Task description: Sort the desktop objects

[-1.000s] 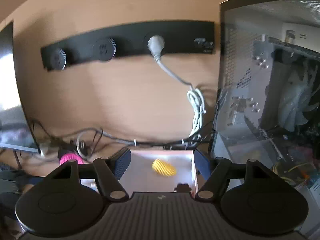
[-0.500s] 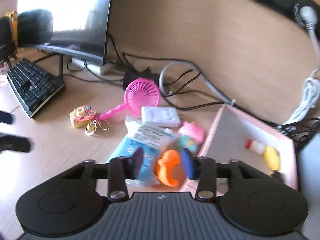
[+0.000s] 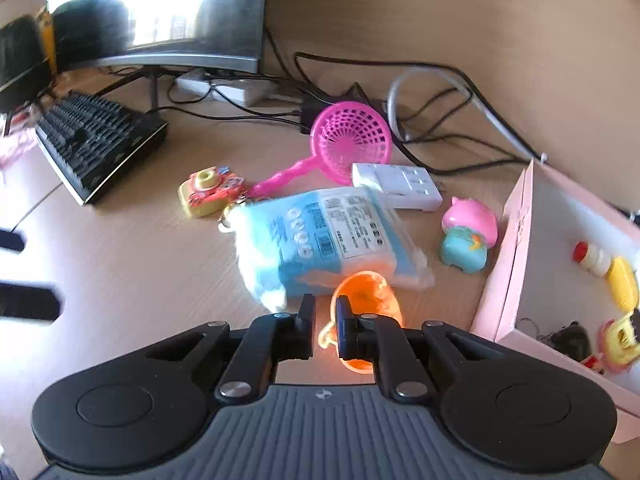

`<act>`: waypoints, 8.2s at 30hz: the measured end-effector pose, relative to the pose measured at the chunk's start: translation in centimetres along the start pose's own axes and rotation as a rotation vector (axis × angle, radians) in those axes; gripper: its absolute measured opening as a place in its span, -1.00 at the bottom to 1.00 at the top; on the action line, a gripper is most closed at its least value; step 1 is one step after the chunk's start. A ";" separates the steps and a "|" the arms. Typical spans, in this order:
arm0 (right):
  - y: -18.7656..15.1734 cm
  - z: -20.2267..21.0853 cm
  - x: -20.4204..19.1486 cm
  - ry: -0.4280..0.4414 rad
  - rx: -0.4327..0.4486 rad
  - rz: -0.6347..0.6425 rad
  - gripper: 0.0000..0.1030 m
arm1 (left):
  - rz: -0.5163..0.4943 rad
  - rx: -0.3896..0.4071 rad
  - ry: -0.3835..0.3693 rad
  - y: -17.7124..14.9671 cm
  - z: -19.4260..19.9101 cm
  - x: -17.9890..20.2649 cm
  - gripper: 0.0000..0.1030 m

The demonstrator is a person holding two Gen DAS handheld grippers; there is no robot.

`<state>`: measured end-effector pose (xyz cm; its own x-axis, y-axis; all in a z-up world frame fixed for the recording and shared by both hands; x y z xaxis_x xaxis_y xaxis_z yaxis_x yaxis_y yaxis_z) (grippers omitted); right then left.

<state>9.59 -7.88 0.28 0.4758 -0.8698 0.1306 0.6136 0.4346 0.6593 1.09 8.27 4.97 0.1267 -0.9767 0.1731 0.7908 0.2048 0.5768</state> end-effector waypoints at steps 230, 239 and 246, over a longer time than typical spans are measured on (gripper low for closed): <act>-6.4 9.3 5.3 0.020 -0.007 -0.017 0.27 | -0.106 0.067 0.038 -3.9 0.5 1.0 0.51; -7.8 8.1 6.3 -0.015 -0.046 -0.003 0.36 | -0.007 0.032 0.036 -6.1 2.5 -1.4 0.77; -8.1 7.1 5.5 0.116 -0.099 -0.102 0.46 | -0.035 -0.010 -0.032 -6.5 -0.2 1.2 0.83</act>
<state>2.75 -17.88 0.95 0.4737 -0.8804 -0.0234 0.7186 0.3710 0.5882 -3.77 5.71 1.34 0.0803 -0.9807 0.1783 0.8002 0.1701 0.5752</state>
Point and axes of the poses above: each gripper's, at about its wrist camera, not at the fingertips, and z roughly against the way its jaws point, x to its right, y to its top, the point moved 5 cm from there along -z, roughly the way its jaws point, and after that the axes turned 5 degrees about -y, right-handed, at the moved point
